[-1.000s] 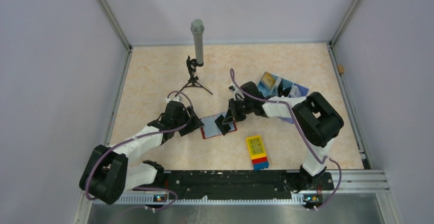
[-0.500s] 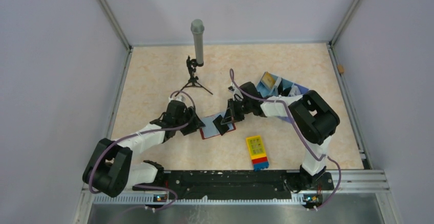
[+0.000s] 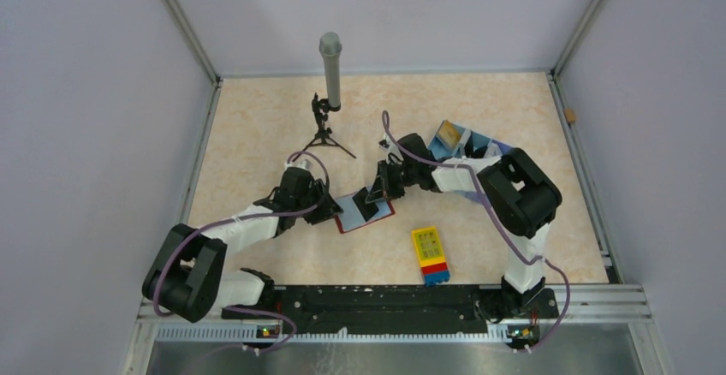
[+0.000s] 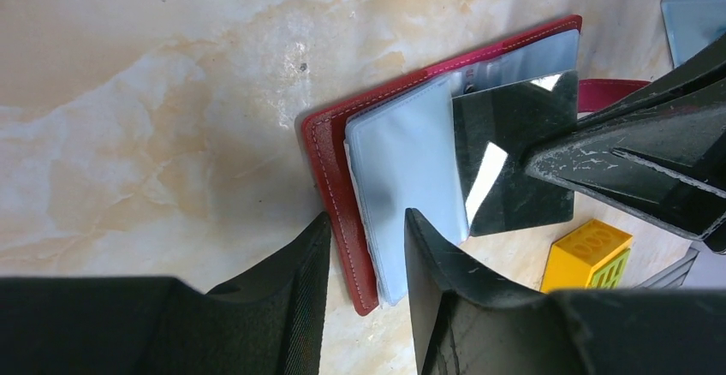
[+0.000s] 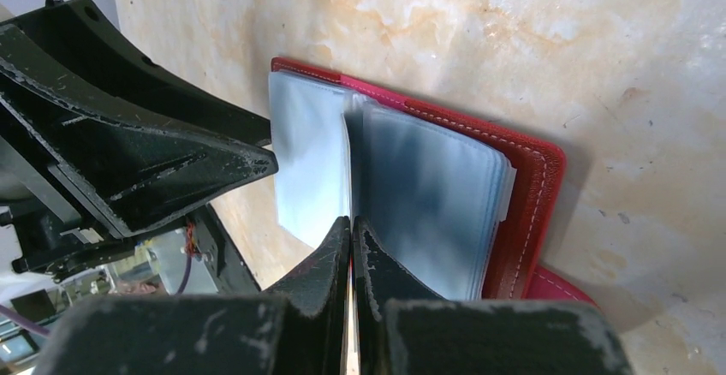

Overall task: Put the credit cards into the card holder
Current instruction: Insert the credit card into the card holder.

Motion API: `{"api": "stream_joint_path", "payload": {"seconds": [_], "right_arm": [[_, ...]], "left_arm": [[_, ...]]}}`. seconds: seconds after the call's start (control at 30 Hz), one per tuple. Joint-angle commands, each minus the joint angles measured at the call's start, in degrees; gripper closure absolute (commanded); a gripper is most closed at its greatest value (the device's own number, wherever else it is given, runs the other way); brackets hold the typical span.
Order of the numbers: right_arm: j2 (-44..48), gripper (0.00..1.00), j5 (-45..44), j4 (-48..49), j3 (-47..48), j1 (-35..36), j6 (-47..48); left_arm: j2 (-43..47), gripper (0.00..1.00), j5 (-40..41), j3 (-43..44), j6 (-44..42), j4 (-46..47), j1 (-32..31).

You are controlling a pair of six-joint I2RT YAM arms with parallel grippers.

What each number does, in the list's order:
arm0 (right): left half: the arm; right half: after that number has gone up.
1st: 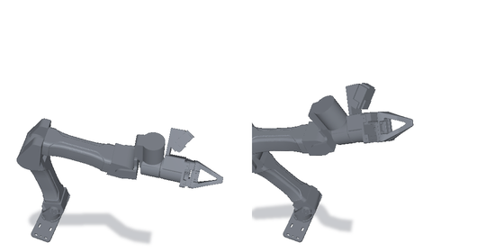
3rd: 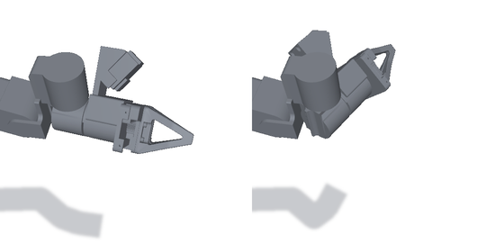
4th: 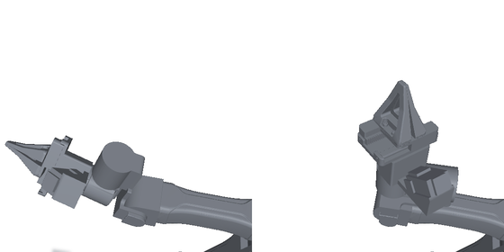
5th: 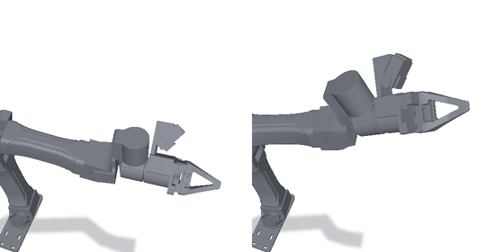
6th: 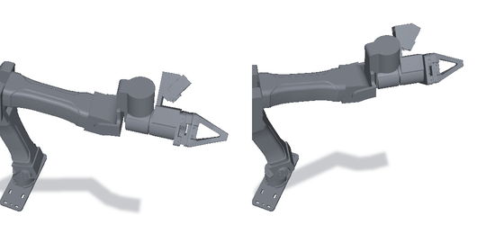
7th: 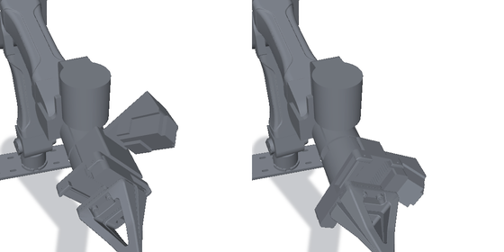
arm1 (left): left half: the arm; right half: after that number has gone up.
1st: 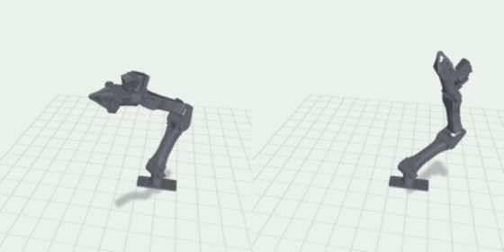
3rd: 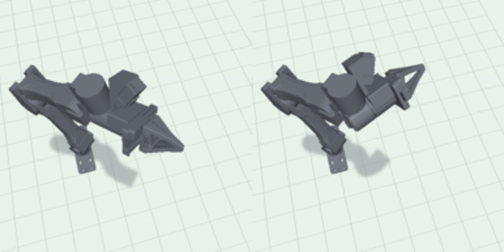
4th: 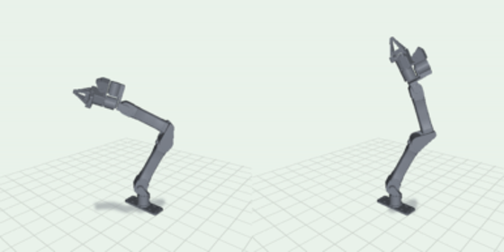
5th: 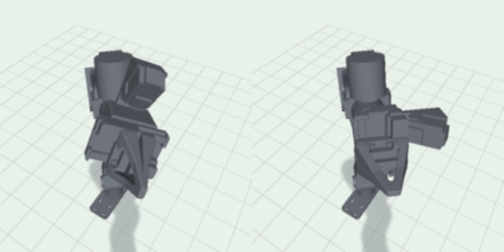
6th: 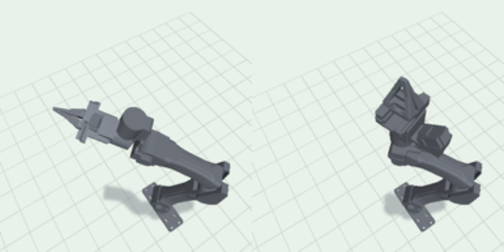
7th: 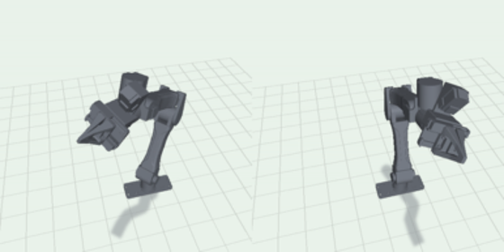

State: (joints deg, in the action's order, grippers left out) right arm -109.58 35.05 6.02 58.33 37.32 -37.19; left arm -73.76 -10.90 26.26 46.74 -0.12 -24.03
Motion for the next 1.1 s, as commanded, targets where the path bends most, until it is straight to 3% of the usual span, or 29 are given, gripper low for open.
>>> {"api": "stream_joint_path", "payload": {"seconds": [0.0, 0.33, 1.07], "right_arm": [[-1.64, 1.0, -0.51, 0.36, 2.63, -0.14, 0.48], [-3.26, 1.0, 0.27, 1.25, 1.61, 0.01, 0.56], [-1.46, 1.0, -8.24, 4.35, -3.81, 3.01, -4.08]], "left_arm": [[-1.76, 0.61, 0.87, 0.73, -0.93, -0.66, 0.12], [-2.26, 0.64, 1.55, 0.93, -1.15, -0.94, 0.13], [-2.15, 0.69, 1.57, 0.75, -0.95, -0.93, 0.13]]}}
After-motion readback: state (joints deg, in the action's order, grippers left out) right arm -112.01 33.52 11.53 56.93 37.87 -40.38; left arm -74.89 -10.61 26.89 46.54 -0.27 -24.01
